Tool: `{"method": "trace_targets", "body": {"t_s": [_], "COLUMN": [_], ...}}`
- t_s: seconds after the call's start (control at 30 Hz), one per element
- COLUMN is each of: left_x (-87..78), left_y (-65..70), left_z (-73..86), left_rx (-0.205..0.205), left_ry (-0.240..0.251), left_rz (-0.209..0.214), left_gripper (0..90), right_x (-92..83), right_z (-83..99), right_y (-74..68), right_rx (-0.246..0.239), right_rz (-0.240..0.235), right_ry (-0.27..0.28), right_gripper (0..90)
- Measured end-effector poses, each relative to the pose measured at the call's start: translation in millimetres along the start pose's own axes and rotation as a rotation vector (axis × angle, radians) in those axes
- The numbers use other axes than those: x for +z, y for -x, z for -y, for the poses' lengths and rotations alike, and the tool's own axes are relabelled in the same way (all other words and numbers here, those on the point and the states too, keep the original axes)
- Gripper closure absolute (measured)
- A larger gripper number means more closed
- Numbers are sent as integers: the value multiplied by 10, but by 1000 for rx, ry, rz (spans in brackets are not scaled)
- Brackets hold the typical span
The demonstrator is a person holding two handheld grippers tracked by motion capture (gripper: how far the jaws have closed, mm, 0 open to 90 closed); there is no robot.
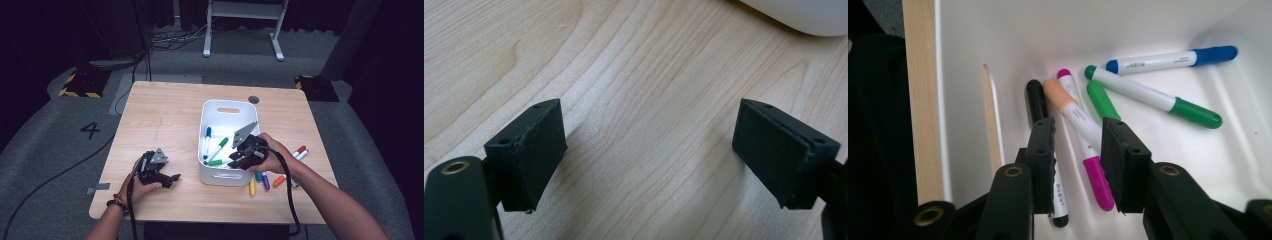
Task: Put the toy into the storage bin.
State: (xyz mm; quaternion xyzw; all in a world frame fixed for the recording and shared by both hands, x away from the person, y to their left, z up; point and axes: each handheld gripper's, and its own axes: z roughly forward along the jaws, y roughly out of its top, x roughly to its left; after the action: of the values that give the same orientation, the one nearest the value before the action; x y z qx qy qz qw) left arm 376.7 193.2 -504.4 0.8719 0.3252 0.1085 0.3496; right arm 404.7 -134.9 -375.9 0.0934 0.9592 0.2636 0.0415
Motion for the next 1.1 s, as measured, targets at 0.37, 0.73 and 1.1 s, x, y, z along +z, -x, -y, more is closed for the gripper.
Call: {"method": "trace_targets", "body": {"t_s": [0.37,0.73,1.1], "left_x": [0,-3,-2], "left_y": [1,-1,-2], "left_z": [0,0,-1], "left_rx": [0,3,6], "left_ry": [0,-1,3], "left_rz": [0,-7,-8], "left_gripper": [141,142,142], "right_x": [-515,-880,-402], "right_z": [220,721,1388], "right_y": [-89,-342,-563], "right_rx": [44,148,297], "right_rz": [147,290,362], "right_ry": [234,390,374], "right_gripper": [575,548,555]}}
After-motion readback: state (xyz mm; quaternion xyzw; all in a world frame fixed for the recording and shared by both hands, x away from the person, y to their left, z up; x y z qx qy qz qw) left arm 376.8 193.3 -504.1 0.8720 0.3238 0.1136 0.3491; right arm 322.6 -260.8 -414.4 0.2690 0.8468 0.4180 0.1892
